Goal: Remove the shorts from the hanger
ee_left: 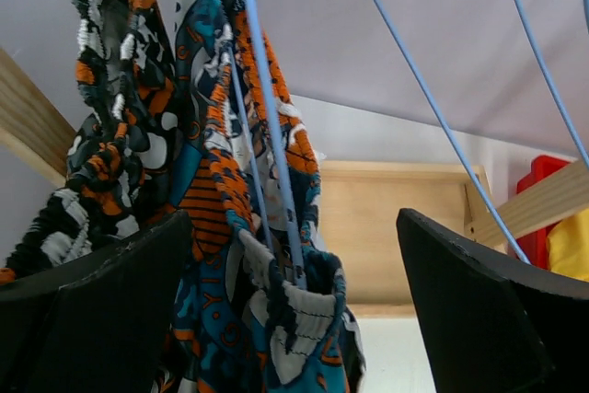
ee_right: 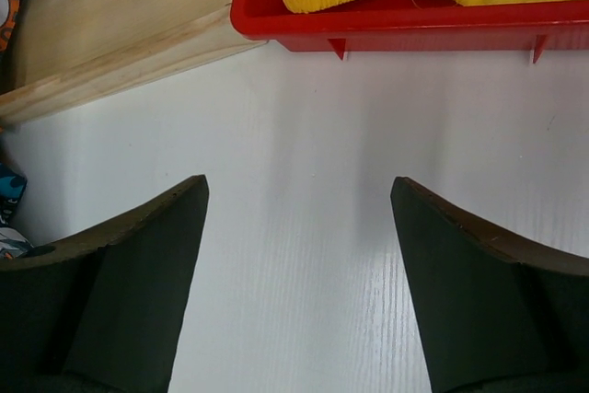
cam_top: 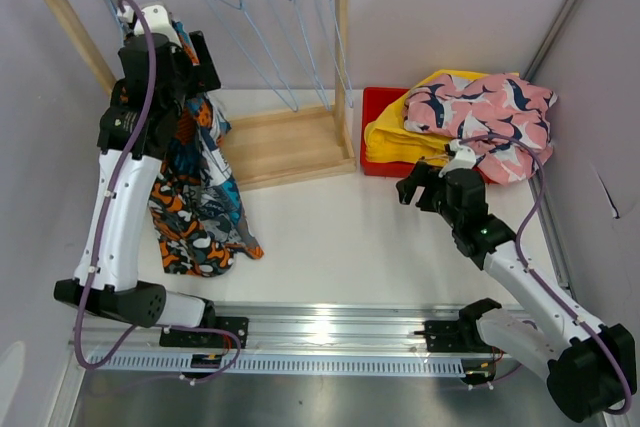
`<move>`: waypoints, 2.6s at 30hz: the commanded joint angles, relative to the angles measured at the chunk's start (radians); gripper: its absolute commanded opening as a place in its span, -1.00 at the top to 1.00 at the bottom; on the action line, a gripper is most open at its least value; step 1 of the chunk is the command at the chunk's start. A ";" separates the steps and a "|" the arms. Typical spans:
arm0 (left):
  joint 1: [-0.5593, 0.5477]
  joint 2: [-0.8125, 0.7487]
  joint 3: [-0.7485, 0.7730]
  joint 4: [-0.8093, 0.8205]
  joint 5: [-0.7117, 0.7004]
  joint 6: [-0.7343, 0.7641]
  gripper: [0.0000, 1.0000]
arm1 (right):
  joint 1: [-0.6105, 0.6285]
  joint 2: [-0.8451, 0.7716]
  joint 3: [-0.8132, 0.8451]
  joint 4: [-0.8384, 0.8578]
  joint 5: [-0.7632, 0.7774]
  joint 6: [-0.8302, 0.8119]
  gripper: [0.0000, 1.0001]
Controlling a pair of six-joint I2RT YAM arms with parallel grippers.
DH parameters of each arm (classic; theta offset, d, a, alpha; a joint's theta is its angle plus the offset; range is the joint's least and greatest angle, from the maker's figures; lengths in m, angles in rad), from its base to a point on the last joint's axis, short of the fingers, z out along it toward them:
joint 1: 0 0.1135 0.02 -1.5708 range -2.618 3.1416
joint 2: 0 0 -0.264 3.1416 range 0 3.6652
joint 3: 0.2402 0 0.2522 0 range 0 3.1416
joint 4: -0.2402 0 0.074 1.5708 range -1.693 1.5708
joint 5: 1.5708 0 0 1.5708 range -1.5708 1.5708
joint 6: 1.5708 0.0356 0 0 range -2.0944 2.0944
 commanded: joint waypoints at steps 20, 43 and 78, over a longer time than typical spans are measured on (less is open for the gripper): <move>0.073 0.135 0.112 0.078 0.067 -0.030 0.65 | 0.005 0.016 -0.034 0.007 0.017 -0.019 -0.66; 0.072 -0.111 0.304 -0.129 0.430 0.027 1.00 | 0.046 -0.004 0.115 0.023 -0.154 -0.091 -0.99; -0.030 -0.752 -0.354 0.249 1.339 -0.282 1.00 | 0.143 0.002 0.622 -0.036 -0.403 -0.093 0.64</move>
